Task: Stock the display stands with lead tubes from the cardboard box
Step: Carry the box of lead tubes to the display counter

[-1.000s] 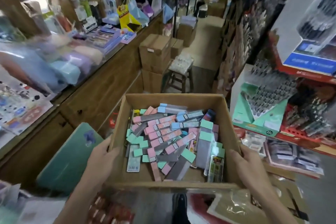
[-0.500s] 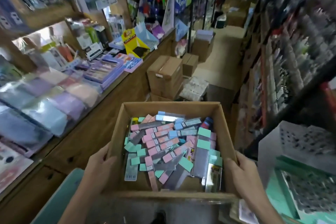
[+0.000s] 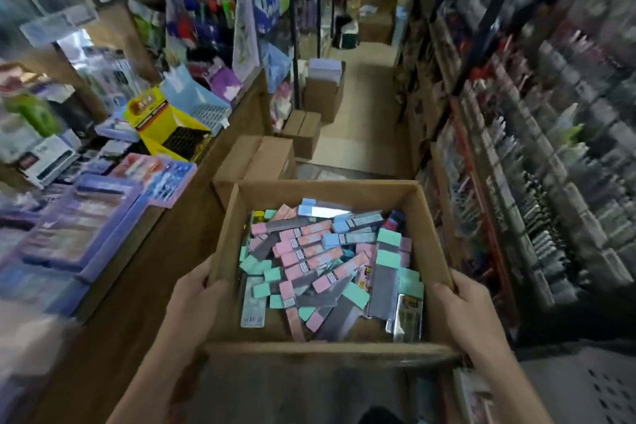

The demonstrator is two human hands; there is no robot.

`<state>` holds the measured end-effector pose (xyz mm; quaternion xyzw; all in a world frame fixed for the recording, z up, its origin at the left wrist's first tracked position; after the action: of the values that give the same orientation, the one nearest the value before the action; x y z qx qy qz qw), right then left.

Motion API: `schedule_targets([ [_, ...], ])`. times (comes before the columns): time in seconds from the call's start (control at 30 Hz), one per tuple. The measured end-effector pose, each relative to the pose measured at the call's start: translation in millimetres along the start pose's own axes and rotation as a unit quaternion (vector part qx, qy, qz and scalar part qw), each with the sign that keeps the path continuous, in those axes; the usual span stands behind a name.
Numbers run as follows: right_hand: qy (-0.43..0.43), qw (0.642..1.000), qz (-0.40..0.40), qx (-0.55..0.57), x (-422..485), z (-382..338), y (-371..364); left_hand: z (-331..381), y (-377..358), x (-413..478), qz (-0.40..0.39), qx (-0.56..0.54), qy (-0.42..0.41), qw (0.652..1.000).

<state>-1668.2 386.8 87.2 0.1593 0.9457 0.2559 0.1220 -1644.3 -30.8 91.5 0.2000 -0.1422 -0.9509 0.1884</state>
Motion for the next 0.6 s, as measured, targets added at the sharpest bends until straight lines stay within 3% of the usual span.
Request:
schedule_targets([
  [0.2, 0.002, 1.0, 0.017, -0.002, 119.1, -28.5, -27.6, 49.5, -45.2, 100.0, -0.016, -0.01, 0.003, 1.0],
  [0.6, 0.031, 0.998, -0.057, -0.019, 345.5, -96.9, -88.1, 135.8, -105.7, 242.1, 0.096, 0.005, 0.04, 0.995],
])
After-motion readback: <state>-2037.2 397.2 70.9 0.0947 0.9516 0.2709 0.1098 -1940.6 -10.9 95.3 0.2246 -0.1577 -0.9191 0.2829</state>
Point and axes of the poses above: each hand's wrist, its own x-axis towards the middle knuckle, its own y-axis out of the back of the hand, z = x × y, the point moved 7 cm from there along x, towards the middle knuckle, and after that the axes turned 9 degrees about z, right-handed, at the moved point
